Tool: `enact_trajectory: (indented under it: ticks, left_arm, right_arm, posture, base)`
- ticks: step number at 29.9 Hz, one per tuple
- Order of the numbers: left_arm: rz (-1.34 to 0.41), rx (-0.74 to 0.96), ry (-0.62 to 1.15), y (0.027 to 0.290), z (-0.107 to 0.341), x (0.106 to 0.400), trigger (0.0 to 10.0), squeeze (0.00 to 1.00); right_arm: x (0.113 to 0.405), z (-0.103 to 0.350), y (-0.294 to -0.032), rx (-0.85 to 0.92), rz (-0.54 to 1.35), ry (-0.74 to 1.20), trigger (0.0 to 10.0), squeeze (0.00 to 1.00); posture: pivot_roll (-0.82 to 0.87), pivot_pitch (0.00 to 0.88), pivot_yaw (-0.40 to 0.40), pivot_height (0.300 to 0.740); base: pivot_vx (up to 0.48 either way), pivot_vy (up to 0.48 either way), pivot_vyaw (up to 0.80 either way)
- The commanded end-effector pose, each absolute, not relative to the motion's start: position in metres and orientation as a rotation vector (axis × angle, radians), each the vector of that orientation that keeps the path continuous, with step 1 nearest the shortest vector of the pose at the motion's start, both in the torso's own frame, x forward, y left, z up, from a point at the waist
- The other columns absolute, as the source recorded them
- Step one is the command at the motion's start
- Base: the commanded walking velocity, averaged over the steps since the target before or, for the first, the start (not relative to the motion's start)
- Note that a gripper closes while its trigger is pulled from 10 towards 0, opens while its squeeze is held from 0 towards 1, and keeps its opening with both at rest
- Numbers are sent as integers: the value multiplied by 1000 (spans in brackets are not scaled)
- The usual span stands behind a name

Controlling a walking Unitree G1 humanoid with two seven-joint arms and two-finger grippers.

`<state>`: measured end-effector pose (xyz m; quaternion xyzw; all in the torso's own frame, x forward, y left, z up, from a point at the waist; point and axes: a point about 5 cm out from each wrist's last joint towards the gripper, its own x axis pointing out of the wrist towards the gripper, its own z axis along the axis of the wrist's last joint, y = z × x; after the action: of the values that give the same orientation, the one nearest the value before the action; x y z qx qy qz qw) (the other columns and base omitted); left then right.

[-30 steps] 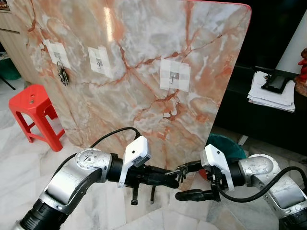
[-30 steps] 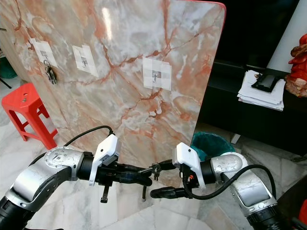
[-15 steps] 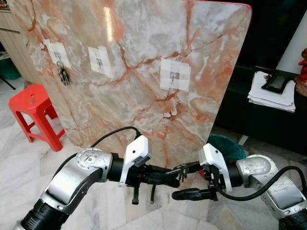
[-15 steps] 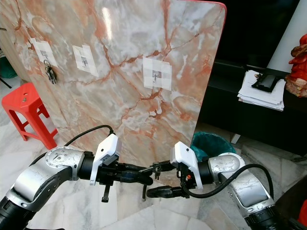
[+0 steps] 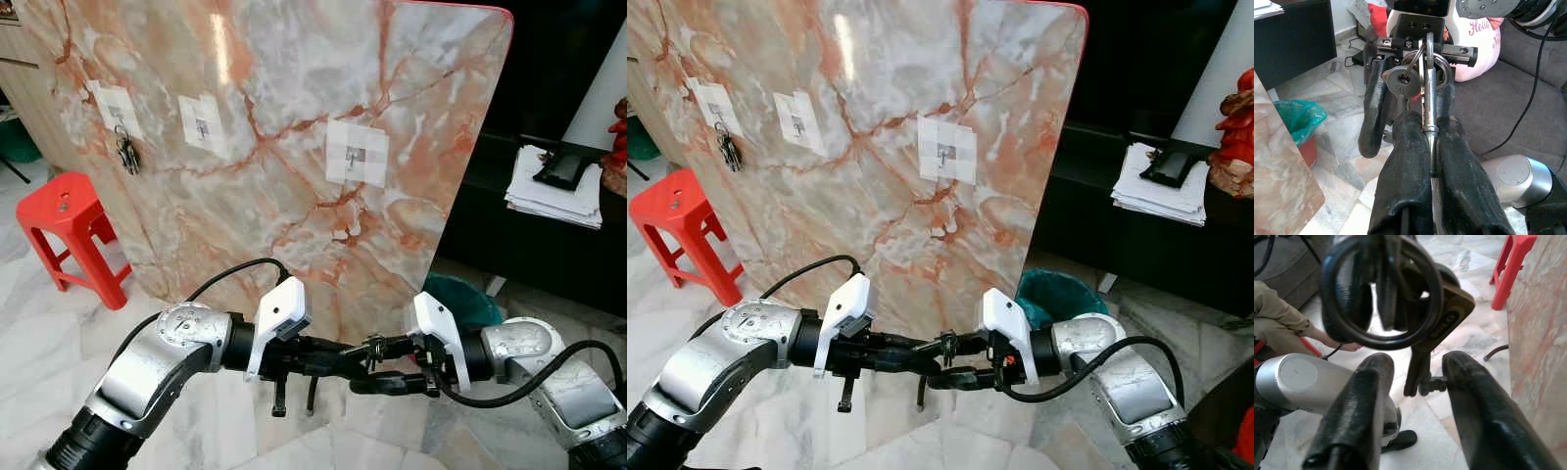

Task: Hang keys on a hook

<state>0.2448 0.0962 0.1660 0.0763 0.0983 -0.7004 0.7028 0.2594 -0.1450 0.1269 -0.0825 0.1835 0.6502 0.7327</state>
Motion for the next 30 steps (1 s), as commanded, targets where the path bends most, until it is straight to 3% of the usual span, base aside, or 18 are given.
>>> enact_trajectory:
  ticks: [1, 30]
  left_arm:
    - [-1540, 190, 188, 99, 172, 249, 10000, 0]
    - [-1482, 228, 205, 106, 169, 254, 10000, 0]
  right_arm:
    - [262, 127, -146, -189, 1411, 397, 0, 0]
    - [275, 117, -169, -285, 1268, 428, 0, 0]
  posture:
    - [75, 31, -22, 740]
    - [77, 34, -20, 740]
  base:
    - [0, 0, 0]
    - [0, 0, 0]
